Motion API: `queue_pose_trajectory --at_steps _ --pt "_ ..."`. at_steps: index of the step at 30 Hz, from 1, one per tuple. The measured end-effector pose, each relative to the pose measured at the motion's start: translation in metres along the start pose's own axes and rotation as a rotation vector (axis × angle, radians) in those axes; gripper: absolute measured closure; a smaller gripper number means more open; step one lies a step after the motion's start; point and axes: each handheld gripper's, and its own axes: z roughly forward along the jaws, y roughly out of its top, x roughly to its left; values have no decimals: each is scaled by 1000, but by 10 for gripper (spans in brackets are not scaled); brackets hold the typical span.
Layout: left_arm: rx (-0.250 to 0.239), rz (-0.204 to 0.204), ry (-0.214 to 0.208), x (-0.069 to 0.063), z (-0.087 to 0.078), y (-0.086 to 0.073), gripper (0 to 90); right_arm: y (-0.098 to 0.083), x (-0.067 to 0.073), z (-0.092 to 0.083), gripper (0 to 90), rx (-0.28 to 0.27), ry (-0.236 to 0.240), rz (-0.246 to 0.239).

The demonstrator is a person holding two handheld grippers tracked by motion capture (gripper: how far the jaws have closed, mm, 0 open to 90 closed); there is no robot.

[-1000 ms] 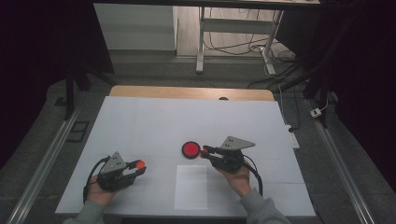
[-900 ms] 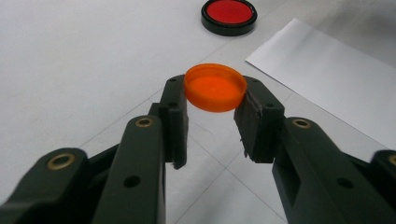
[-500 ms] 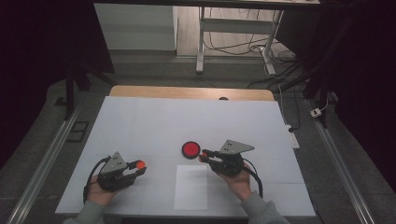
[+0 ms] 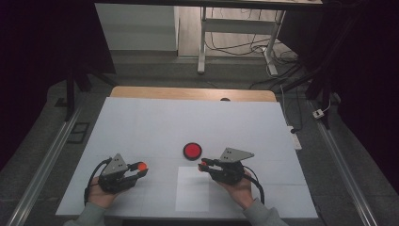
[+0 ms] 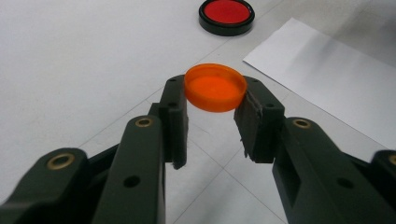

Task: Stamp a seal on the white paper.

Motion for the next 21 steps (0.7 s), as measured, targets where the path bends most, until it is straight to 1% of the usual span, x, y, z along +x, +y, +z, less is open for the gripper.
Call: queue_pose_trajectory --at_steps 9,14,15,21 --pt "1 3 2 -1 1 0 647 -3 8 5 720 20 32 -11" --pt "3 3 -2 -1 1 0 647 -6 11 7 721 29 41 -14" --pt "4 3 -2 -1 1 0 647 -6 12 7 720 39 39 -19" --pt "4 4 -2 -1 1 0 647 -9 16 11 721 46 58 -23"
